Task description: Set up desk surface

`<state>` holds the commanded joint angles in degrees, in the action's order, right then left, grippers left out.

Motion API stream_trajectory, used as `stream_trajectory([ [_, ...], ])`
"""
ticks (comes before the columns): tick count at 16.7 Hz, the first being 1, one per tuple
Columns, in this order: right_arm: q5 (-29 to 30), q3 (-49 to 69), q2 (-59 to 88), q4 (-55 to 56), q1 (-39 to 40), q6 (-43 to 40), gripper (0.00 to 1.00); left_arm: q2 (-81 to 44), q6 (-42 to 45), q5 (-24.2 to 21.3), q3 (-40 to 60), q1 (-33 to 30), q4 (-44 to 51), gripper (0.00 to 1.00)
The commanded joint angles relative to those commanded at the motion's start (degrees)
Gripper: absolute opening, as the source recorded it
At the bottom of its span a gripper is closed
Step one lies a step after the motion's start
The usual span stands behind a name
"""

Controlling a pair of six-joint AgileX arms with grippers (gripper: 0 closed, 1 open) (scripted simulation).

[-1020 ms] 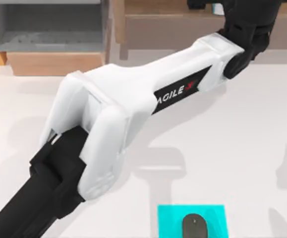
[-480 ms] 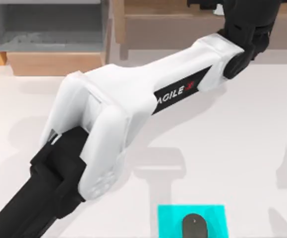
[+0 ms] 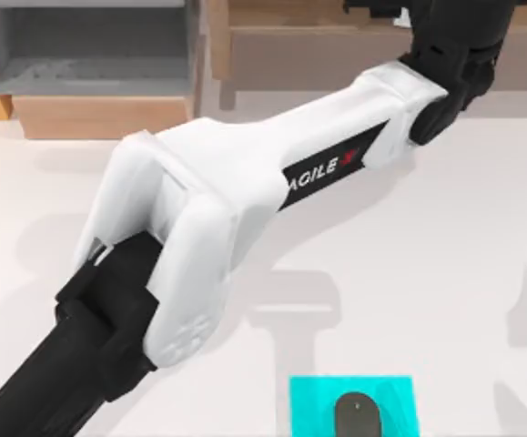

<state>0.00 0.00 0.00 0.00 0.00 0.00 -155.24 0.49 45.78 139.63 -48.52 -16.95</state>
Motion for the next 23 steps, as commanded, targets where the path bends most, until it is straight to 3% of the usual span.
stream_trajectory([
  [7,0.0,0.0,0.0,0.0,0.0,0.0,1.0,0.2,0.1,0.1,-0.2,-0.3,-0.1,0.0],
  [16,0.0,0.0,0.0,0.0,0.0,0.0,1.0,9.8,0.4,2.8,-15.5,-3.0,-5.9,0.0],
  [23,0.0,0.0,0.0,0.0,0.0,0.0,1.0,10.6,0.6,2.8,-16.9,-2.9,-6.6,0.0],
])
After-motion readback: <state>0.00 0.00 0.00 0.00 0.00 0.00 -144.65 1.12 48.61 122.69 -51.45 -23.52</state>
